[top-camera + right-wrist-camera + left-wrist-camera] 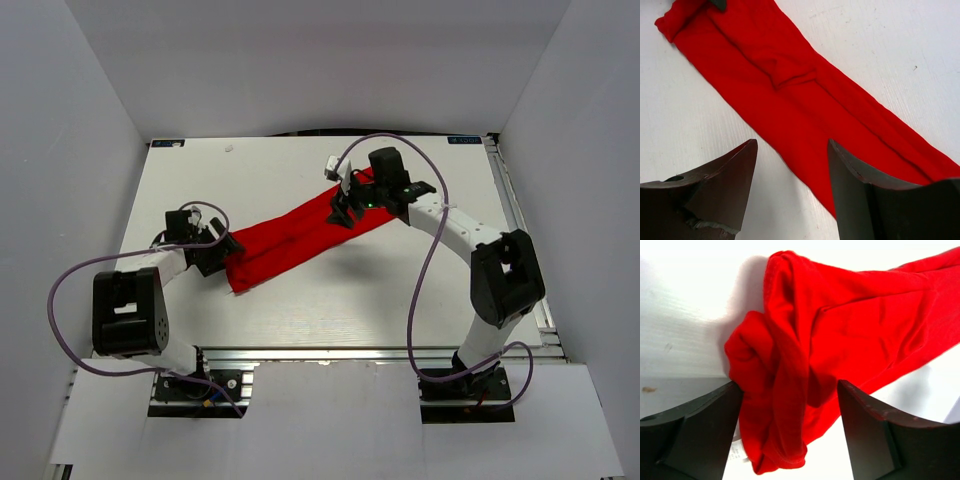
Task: Fold and stack the t-shirts
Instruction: Grab the bottom of the folded rectangular tshirt with left arm, then fold the folded rectangular tshirt in 1/3 of the way
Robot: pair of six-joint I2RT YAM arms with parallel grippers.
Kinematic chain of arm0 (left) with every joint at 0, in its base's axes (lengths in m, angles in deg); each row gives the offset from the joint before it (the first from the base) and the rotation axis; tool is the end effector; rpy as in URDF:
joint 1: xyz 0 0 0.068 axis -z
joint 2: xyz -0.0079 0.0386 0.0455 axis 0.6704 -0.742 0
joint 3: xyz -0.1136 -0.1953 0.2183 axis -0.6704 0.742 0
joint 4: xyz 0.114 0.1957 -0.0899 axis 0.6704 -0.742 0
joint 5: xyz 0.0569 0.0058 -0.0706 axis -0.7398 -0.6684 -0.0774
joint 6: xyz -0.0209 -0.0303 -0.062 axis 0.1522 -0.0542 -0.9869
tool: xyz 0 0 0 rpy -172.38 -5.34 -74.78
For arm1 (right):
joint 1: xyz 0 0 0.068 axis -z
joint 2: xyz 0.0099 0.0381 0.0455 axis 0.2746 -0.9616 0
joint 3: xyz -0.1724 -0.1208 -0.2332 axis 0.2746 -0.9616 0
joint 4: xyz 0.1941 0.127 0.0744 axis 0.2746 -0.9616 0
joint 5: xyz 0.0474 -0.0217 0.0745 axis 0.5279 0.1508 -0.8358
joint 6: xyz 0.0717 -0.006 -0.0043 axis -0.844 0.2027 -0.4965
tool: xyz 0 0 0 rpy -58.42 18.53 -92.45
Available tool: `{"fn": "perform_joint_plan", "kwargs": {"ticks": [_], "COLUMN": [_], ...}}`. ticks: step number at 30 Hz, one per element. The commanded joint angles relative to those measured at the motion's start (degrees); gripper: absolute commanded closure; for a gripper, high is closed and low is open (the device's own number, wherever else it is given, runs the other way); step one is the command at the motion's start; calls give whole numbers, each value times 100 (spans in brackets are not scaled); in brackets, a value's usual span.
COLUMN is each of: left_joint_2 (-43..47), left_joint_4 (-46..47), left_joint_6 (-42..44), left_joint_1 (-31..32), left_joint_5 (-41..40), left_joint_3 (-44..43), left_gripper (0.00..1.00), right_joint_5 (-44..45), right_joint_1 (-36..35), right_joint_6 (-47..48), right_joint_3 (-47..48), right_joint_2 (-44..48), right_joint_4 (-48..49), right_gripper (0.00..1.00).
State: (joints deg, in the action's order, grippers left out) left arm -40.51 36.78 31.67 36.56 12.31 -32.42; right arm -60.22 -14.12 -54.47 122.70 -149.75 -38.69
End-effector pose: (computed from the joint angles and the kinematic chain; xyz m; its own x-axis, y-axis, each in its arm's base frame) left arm 0.2709 0.0054 0.1912 -0.7591 -0.5741 -0.3070 -0.3586 0.7623 -0.5388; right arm 0.3370 0.2345 0.3148 0.0076 -0.4648 -0.8854 -0.9502 0.2726 -0.1513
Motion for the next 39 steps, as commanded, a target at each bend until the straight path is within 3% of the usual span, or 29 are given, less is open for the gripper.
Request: {"fn": "perform_joint_plan", "kwargs": {"ticks": [1,9,21,29,39], "left_joint_2": [-276,-585,99,347,-443], "left_joint_4": [65,101,-22,-382,-673], "left_joint_6": [83,153,39,-241,-1024], "left_joint_1": [-44,-44,-52,-52,413], "left_joint_5": [104,192,596,930,1203], "left_joint_3": [79,-123,-97,-1203,-2487], "left_gripper": [15,31,100,100,100], "right_joint_5": [-143,-143,-107,-107,-169], "right_joint_1": [27,150,334,554,1011], "right_joint_6": [-115,-159,-168,-220,-282], "right_joint_3": [13,-13,-162,-286,-549], "right_joint_2": [267,425,530,706,1022], "right_joint_4": [64,-6,-15,-23,-15], "right_gripper": [35,35,35,35,35]}}
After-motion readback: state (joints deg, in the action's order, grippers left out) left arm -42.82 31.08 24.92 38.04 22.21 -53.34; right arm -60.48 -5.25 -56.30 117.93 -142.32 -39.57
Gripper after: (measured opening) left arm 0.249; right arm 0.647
